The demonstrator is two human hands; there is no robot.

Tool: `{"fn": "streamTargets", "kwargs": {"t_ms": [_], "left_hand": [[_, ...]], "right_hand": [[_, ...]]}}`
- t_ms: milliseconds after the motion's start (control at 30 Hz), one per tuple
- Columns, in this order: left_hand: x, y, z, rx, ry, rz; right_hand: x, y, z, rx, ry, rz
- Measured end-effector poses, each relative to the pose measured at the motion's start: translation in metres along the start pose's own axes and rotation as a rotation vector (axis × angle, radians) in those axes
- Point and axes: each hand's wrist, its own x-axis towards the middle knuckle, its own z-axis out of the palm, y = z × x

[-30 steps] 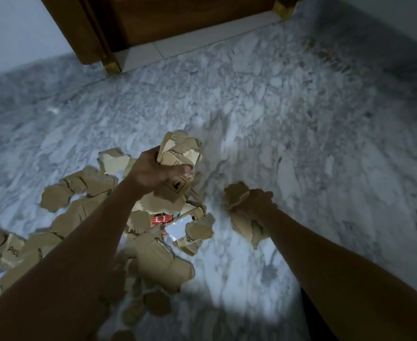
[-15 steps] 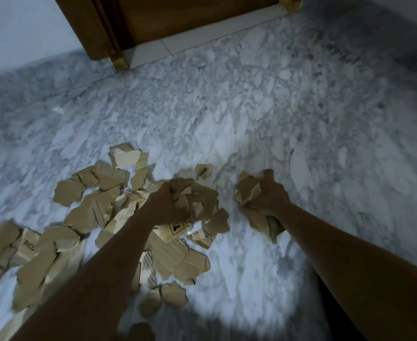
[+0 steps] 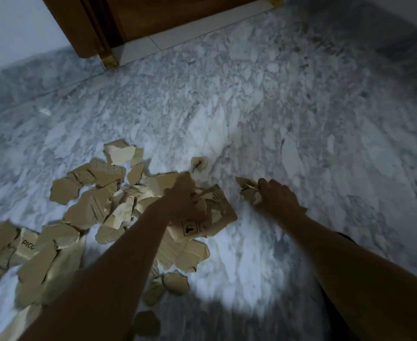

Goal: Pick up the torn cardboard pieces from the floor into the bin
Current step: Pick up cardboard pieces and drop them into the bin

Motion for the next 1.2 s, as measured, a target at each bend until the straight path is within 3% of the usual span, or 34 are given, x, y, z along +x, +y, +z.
{"fn": "streamTargets", "kwargs": {"t_ms": [133,300,467,700,833,933,1100,1200], "left_hand": [[0.002,0.007,0.038,-0.032,0.141,0.036],[-0.004,0.007,0.037,-0.15,0.086,0.07],[-0.01,-0.014,0.006,-0.388,0.176,0.112],[-0.032,-0.044,-0.021,-0.45,0.279,0.04],[-0.043,-0.065,-0.022,-0.508,0.327,-0.01],[-0.048,-0.078,-0.02,-0.388,0.36,-0.113],[-0.038,-0.1,-0.01,-0.424,0.362,-0.108],[-0.035,-0.092,-0.012,-0.417,0.346,-0.096]], "right_hand": [[0.005,0.014,-0.001,0.033,-0.065,-0.003],[-0.001,0.018,0.002,0.037,-0.053,-0.004],[0.005,0.015,-0.023,0.278,-0.129,0.188],[0.037,-0.051,-0.072,0.252,-0.178,-0.103],[0.069,-0.1,-0.077,0.363,-0.214,-0.18],[0.088,-0.125,-0.058,0.249,-0.231,-0.233],[0.099,-0.137,-0.02,0.029,-0.061,-0.386],[0.103,-0.138,-0.018,-0.069,-0.04,-0.459]]}}
